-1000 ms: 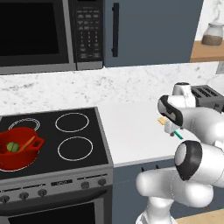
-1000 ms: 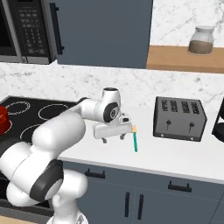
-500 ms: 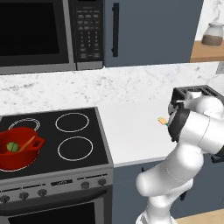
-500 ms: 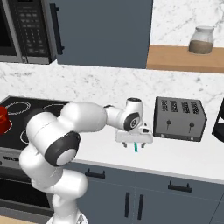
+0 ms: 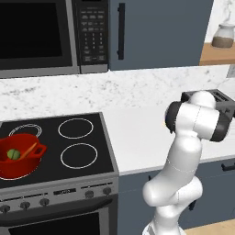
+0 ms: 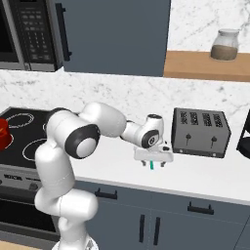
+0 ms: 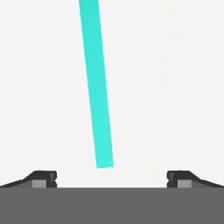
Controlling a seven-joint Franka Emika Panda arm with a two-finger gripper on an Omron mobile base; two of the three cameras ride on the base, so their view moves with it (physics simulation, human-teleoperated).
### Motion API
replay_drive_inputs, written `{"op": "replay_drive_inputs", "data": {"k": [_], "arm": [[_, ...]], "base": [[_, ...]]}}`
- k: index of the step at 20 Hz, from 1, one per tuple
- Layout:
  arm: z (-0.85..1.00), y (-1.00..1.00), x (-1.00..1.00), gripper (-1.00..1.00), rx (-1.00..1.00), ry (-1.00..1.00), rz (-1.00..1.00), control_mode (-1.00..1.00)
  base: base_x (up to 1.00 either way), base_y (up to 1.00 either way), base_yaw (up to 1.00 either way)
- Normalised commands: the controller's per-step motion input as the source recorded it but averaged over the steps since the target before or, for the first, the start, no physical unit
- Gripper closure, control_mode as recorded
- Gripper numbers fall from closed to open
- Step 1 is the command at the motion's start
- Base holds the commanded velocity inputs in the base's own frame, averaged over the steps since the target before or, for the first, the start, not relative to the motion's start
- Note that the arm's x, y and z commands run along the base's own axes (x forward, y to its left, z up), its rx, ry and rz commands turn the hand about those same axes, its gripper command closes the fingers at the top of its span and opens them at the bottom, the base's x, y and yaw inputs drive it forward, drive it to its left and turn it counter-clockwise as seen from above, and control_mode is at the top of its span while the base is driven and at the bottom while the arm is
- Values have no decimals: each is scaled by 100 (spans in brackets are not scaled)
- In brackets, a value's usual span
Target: Put the lime and carrot in the pot. Retrieve the spatula and lightly stir the vegetables in the pot.
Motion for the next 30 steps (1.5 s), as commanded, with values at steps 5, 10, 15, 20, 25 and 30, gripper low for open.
{"op": "replay_drive_inputs", "data": {"k": [5, 10, 15, 20, 25, 30], "arm": [[-49, 0, 17, -100, 0, 0, 0, -100], [-43, 0, 18, -100, 0, 0, 0, -100], [-50, 13, 18, 100, 0, -1, 0, -100], [-63, 49, 6, 100, -5, -3, 3, -100], [-52, 69, 0, 100, -4, -1, 13, -100], [-11, 49, -2, 100, 0, 3, 12, -100]], "base": [[0, 0, 0], [0, 0, 0], [0, 0, 0], [0, 0, 0], [0, 0, 0], [0, 0, 0]]}}
